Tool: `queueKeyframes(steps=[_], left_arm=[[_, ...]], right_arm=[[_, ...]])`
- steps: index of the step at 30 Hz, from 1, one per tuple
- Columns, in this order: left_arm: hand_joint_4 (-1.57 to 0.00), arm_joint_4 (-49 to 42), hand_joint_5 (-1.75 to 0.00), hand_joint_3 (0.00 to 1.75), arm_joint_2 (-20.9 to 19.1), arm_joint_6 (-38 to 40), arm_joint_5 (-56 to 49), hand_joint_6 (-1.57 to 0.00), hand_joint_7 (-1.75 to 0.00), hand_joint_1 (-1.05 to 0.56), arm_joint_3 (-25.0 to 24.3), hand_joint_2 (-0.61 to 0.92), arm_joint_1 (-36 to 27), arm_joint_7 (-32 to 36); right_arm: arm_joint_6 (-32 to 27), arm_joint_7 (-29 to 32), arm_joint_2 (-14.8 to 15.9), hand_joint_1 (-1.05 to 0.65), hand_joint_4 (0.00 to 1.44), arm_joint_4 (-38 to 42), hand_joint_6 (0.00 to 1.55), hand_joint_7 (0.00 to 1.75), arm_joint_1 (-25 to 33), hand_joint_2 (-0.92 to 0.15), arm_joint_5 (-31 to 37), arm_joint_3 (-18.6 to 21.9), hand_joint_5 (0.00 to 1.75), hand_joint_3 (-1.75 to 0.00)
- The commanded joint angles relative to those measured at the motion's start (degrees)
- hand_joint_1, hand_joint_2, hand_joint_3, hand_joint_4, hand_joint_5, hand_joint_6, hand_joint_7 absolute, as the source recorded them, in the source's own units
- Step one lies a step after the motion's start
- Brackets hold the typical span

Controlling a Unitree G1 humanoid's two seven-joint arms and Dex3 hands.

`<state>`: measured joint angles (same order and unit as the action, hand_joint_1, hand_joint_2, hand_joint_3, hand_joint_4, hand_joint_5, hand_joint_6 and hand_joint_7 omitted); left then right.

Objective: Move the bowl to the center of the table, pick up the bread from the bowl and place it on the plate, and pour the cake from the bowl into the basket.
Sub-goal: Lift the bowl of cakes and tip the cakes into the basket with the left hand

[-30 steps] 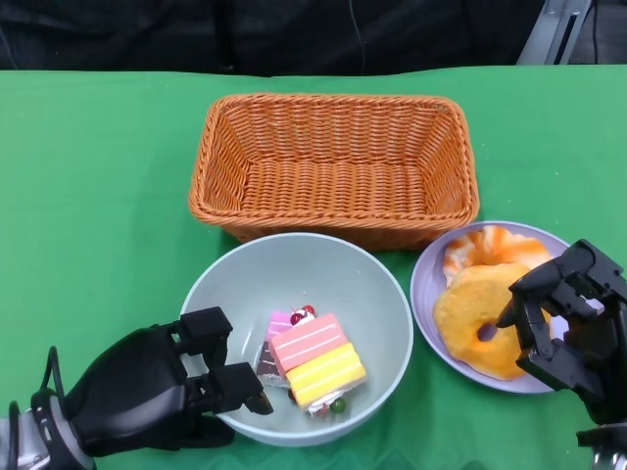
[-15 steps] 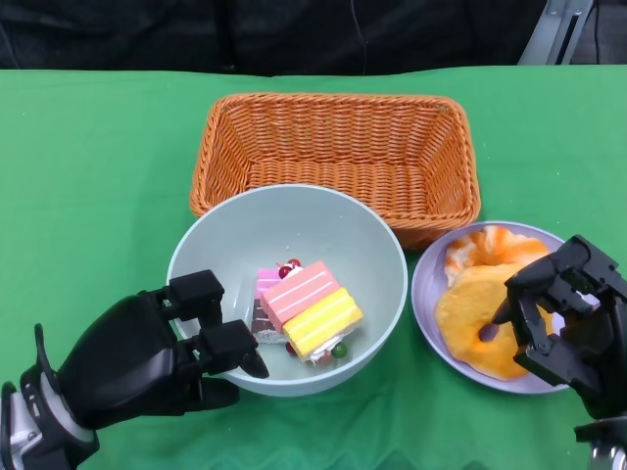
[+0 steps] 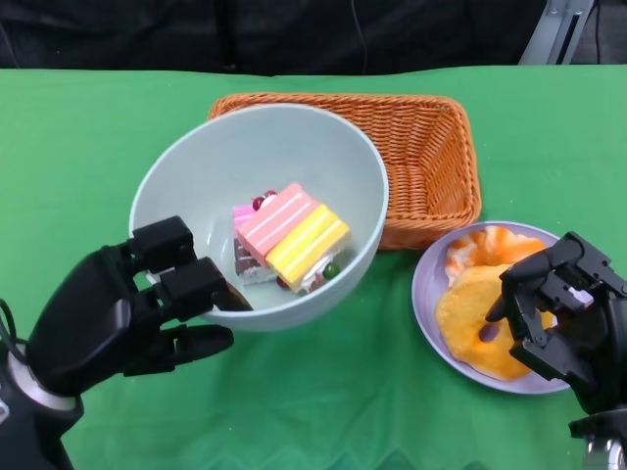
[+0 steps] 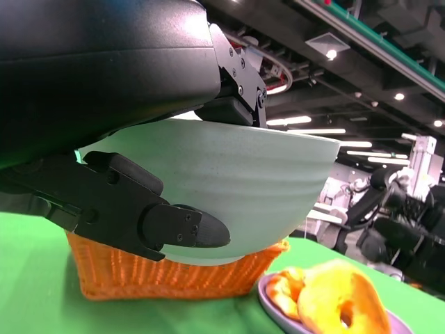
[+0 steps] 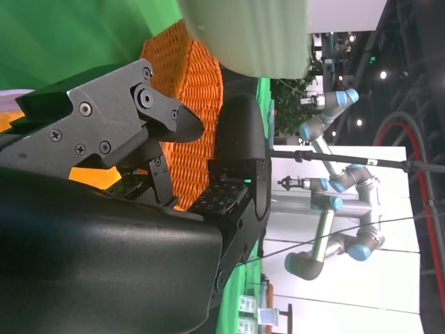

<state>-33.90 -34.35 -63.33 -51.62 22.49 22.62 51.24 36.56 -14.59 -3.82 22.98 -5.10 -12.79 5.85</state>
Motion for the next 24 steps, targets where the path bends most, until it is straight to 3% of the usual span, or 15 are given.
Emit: queueKeyframes(steps=[1, 11, 24], left_arm=[[-0.58, 1.81, -1.41, 0.54, -0.72, -1.59, 2.25, -0.56, -1.22, -0.15, -2.78, 0.92, -0.3, -1.37], [-0.65, 3.99, -1.29, 0.51, 0.17, -4.62, 4.7, -0.58, -1.19, -0.18, -7.7, 0.92, -1.6, -6.19], [-0.63, -0.69, -1.28, 0.47, 1.85, -6.27, 13.86, -0.66, -1.08, -0.18, -10.05, 0.92, 3.94, -20.67]], right_arm=[[-0.61, -0.58, 0.02, -0.06, 0.71, 0.86, 0.69, 1.23, -1.04, -0.73, -1.37, 0.38, 1.59, -0.8], [-1.26, -2.36, -0.8, -0.07, 0.71, 2.27, 0.7, 1.22, -1.94, -0.75, -3.32, 0.65, 1.62, -0.77], [-0.27, -2.19, -1.06, -0.06, 0.71, 3.71, 0.7, 1.22, -2.13, -0.74, -1.75, 0.5, 1.59, -0.78]])
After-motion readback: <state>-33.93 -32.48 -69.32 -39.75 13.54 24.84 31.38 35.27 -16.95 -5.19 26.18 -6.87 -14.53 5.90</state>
